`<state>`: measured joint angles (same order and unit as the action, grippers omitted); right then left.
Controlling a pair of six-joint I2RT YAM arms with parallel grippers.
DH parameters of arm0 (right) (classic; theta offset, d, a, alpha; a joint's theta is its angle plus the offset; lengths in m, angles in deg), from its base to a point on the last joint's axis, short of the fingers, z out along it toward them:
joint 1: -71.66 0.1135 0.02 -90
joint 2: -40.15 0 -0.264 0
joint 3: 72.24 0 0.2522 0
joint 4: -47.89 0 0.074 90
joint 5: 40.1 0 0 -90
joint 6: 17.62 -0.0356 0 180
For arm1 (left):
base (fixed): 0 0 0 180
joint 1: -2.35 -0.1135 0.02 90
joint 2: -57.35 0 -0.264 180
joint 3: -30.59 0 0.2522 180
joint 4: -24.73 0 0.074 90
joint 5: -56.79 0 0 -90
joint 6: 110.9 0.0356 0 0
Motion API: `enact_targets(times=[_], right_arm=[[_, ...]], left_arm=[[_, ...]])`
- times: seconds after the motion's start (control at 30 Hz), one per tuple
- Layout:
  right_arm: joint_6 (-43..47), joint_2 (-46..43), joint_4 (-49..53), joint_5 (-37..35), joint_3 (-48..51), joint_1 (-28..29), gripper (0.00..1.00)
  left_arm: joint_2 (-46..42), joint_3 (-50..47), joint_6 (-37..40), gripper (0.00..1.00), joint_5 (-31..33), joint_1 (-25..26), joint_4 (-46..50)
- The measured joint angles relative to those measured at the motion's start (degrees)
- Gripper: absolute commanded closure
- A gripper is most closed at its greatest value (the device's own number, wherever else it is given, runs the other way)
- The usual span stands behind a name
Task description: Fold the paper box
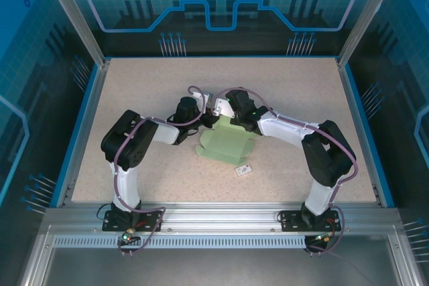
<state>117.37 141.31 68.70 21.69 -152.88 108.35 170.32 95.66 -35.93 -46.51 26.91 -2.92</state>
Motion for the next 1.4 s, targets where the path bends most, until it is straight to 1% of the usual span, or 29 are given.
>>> enact_targets(times=[0.13,0.37,0.47,0.57,0.73,0.93,1.0,1.23,1.4], right_arm=[[0.0,-0.3,0.3,0.3,0.0,0.0,0.92],[-1.2,-1.9,1.7,2.9,-0.8,0.2,0.82],[-1.8,-1.9,2.9,3.2,-1.5,0.1,0.81],[-2.1,-1.9,4.0,3.2,-2.1,0.1,0.78],[-3.2,-1.9,5.6,3.3,-3.1,0.1,0.73],[-5.4,-2.2,8.3,5.8,-5.3,0.0,0.67],[-6.0,-2.3,9.4,6.6,-6.2,0.0,0.67],[-6.7,-2.3,12.2,8.5,-7.5,-0.4,0.78],[-6.7,-2.3,13.0,9.0,-7.5,-0.6,0.80]], left_arm=[[-0.2,0.0,0.7,0.89,0.0,0.2,0.7],[-0.2,0.0,1.0,0.89,0.0,0.2,1.7],[-0.5,0.0,1.2,0.89,0.1,0.2,2.4],[-0.9,0.1,1.6,0.89,0.3,0.2,3.3],[-1.6,0.1,2.0,0.89,1.4,0.3,5.0],[-2.7,0.4,3.3,0.89,3.3,0.5,7.8],[-3.0,0.6,3.6,0.89,3.8,0.6,8.7],[-3.2,1.0,4.7,0.89,4.6,0.9,9.9],[-3.7,1.0,4.7,0.89,5.0,1.0,10.5]])
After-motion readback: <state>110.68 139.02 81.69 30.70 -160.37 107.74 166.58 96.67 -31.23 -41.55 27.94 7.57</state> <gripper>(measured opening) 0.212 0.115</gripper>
